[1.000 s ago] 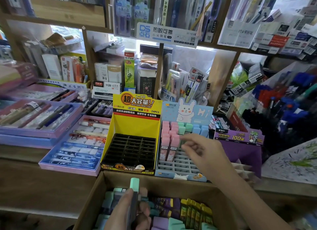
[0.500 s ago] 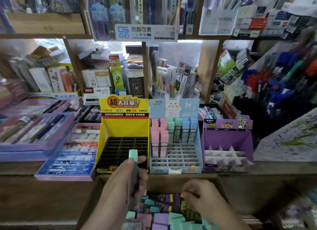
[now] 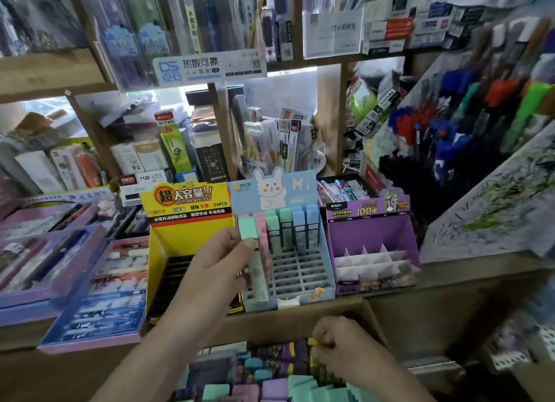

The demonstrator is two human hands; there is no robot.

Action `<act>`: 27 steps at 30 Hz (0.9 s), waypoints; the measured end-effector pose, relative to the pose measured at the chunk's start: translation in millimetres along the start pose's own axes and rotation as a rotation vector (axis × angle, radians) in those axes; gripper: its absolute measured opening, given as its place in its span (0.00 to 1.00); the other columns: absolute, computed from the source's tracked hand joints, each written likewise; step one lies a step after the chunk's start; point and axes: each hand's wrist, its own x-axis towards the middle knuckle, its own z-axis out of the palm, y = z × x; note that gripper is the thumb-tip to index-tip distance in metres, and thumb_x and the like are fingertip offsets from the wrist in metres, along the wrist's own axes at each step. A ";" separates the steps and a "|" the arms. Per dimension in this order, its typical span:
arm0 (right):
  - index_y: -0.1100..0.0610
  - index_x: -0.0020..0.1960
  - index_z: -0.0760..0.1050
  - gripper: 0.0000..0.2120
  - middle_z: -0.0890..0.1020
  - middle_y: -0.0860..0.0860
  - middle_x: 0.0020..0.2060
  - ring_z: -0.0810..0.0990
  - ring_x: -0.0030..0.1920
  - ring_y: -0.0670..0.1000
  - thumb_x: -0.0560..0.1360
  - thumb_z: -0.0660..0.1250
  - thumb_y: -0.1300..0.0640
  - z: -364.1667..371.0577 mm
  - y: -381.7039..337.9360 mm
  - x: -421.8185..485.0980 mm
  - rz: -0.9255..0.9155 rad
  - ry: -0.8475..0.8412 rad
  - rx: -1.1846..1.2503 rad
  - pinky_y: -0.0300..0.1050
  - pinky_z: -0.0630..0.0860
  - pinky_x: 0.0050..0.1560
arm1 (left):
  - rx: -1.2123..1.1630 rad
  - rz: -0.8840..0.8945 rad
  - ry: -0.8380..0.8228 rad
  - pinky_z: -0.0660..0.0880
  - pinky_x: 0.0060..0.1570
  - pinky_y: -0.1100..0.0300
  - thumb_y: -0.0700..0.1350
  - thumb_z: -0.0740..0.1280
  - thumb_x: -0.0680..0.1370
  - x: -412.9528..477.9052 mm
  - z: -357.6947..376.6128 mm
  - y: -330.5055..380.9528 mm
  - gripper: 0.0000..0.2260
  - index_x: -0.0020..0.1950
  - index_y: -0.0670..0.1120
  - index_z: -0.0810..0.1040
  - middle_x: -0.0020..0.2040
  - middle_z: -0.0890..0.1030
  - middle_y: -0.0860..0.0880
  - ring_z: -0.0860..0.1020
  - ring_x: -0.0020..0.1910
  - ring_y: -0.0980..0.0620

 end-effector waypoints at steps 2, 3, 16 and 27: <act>0.43 0.51 0.77 0.06 0.79 0.43 0.52 0.83 0.48 0.45 0.75 0.71 0.47 -0.1 -0.3 -0.6 0.010 -0.004 0.007 0.47 0.81 0.56 | 0.026 0.044 -0.020 0.81 0.54 0.41 0.43 0.64 0.83 11.6 6.7 11.5 0.07 0.56 0.47 0.82 0.51 0.84 0.42 0.84 0.50 0.43; 0.43 0.51 0.77 0.06 0.80 0.43 0.52 0.83 0.48 0.45 0.76 0.71 0.47 -0.2 -0.4 -1.3 0.013 -0.004 0.005 0.47 0.81 0.56 | 0.044 0.065 -0.027 0.82 0.53 0.41 0.42 0.65 0.82 17.5 9.8 16.8 0.07 0.56 0.47 0.82 0.51 0.84 0.42 0.84 0.52 0.43; 0.42 0.53 0.76 0.07 0.78 0.43 0.53 0.82 0.50 0.42 0.77 0.71 0.47 -7.2 -2.4 -12.1 -0.030 0.000 0.072 0.42 0.79 0.56 | 0.700 0.252 -0.089 0.70 0.40 0.58 0.42 0.74 0.76 98.1 25.6 27.6 0.05 0.47 0.42 0.80 0.37 0.77 0.49 0.72 0.35 0.54; 0.41 0.54 0.76 0.08 0.79 0.45 0.53 0.82 0.51 0.43 0.77 0.72 0.48 -9.2 -4.9 -11.4 -0.033 -0.018 0.059 0.46 0.80 0.59 | 1.247 0.366 -0.140 0.74 0.43 0.57 0.48 0.74 0.74 113.3 24.6 19.2 0.05 0.46 0.49 0.81 0.43 0.78 0.53 0.77 0.43 0.53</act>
